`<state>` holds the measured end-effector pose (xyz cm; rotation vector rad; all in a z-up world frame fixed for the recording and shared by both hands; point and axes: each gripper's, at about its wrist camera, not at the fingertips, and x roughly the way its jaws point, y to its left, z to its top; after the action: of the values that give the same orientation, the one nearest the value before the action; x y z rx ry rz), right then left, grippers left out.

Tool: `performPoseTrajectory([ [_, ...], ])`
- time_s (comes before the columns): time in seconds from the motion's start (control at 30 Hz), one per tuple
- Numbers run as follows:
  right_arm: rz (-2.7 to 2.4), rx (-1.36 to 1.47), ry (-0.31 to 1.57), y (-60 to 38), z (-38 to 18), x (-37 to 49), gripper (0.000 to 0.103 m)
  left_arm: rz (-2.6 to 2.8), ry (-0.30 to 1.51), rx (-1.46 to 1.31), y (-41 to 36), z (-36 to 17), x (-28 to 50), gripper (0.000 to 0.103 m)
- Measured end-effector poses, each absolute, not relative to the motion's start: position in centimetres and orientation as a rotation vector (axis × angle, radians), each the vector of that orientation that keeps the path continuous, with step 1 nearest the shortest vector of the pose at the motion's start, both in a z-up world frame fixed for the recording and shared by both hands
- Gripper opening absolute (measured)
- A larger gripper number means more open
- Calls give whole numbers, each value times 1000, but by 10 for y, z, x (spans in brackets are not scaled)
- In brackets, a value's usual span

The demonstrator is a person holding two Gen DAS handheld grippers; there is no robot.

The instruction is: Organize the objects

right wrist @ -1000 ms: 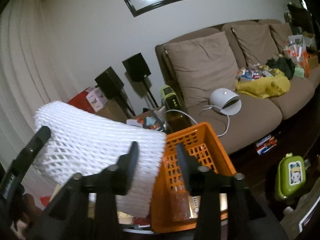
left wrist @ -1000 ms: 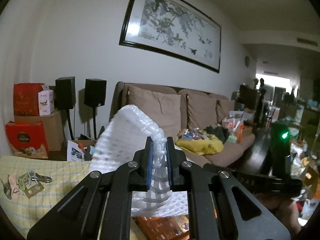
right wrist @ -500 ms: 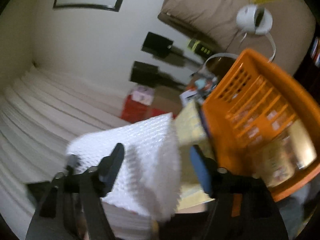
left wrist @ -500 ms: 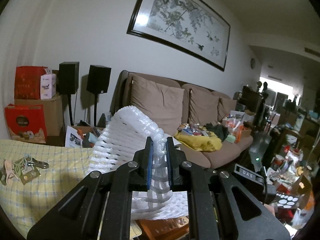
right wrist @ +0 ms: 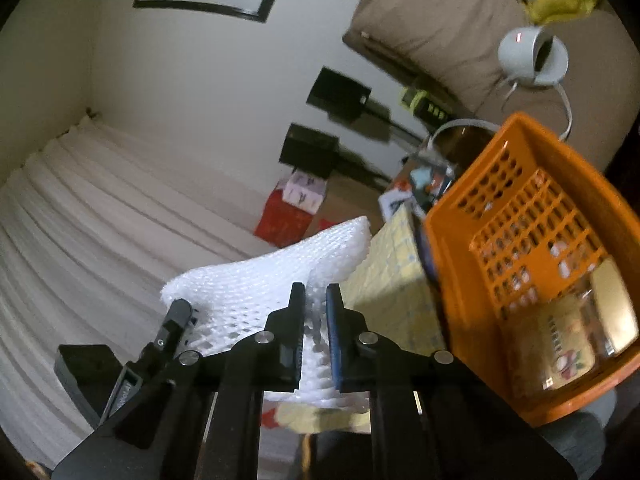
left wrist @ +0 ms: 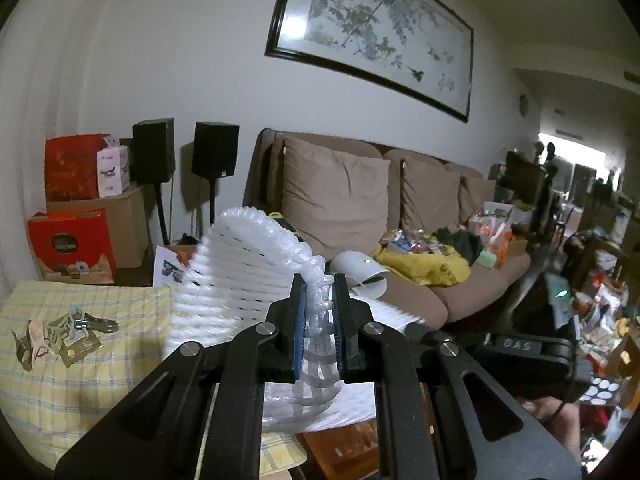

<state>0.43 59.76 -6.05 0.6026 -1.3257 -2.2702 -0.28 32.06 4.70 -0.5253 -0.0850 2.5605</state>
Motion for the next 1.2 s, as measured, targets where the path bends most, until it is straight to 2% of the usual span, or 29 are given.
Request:
performPoseTrajectory([
  [0.43,-2802,664,-890,587,-17,24,9,2509,63,-674,355,15,-9,11],
  [0.77,-2945,718,-773,583,-20,24,9,2493,121,-735,378,-11,-12,11],
  [1.2,-3045,786,-742,594,-23,26,9,2403,122,-823,395,-31,-13,11],
])
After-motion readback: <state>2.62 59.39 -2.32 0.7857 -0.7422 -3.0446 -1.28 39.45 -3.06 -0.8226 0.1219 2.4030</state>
